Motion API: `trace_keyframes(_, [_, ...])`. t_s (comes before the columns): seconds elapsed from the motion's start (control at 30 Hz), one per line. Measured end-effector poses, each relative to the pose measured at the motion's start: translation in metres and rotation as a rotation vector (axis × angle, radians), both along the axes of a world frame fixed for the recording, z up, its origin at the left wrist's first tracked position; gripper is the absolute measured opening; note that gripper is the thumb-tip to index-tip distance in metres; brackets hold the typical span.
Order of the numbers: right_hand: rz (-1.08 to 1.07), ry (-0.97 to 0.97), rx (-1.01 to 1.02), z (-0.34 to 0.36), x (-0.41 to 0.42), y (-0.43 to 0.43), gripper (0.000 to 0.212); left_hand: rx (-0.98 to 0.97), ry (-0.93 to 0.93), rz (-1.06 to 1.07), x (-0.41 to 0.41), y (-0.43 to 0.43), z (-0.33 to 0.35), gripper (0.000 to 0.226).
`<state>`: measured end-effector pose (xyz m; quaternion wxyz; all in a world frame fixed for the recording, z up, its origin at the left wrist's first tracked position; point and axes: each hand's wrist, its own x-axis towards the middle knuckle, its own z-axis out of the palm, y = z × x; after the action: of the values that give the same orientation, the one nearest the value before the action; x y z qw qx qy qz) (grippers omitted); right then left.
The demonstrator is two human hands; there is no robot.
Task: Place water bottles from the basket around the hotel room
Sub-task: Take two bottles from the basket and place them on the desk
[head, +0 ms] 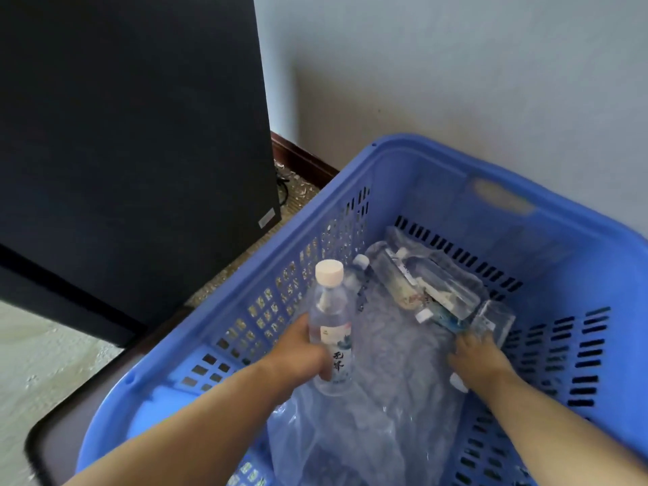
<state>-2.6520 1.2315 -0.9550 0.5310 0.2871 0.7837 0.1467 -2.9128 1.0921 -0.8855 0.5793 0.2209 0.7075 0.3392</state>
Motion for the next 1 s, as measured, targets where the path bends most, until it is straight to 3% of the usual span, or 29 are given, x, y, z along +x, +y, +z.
trace_keyframes(0.1, [-0.129, 0.141, -0.011, 0.002, -0.005, 0.003, 0.046, 0.016, -0.024, -0.008, -0.006, -0.001, 0.001, 0.058])
trace_keyframes(0.2, [-0.464, 0.604, -0.065, 0.04, -0.017, 0.004, 0.047, 0.025, -0.041, 0.047, -0.008, -0.007, 0.018, 0.056])
trace_keyframes(0.3, [-0.892, 1.083, -0.182, 0.126, -0.035, -0.002, 0.047, 0.017, -0.083, 0.1, -0.005, -0.022, 0.072, 0.052])
trace_keyframes(0.4, [-1.16, 1.28, -0.51, 0.248, -0.061, -0.017, 0.05, 0.011, -0.102, 0.156, -0.01, -0.04, 0.162, 0.05])
trace_keyframes(0.57, [-1.144, 1.431, -0.993, 0.48, -0.107, -0.046, 0.064, 0.113, -0.14, 0.095, -0.041, -0.054, 0.349, 0.055])
trace_keyframes(0.73, [-1.395, 1.78, -1.253, 0.665, -0.158, -0.088, 0.037, 0.241, -0.222, 0.049, -0.068, -0.084, 0.542, 0.067])
trace_keyframes(0.8, [-1.43, 1.846, -1.265, 0.718, -0.176, -0.123, 0.031, 0.284, -0.251, 0.078, -0.071, -0.099, 0.61, 0.068])
trace_keyframes(0.93, [-1.142, 1.951, -1.175, 0.801, -0.202, -0.181, 0.058, 0.346, -0.222, 0.181, -0.084, -0.144, 0.708, 0.074])
trace_keyframes(1.0, [-1.001, 1.951, -1.189, 0.837, -0.213, -0.2, 0.045, 0.339, -0.193, 0.233, -0.091, -0.174, 0.739, 0.074])
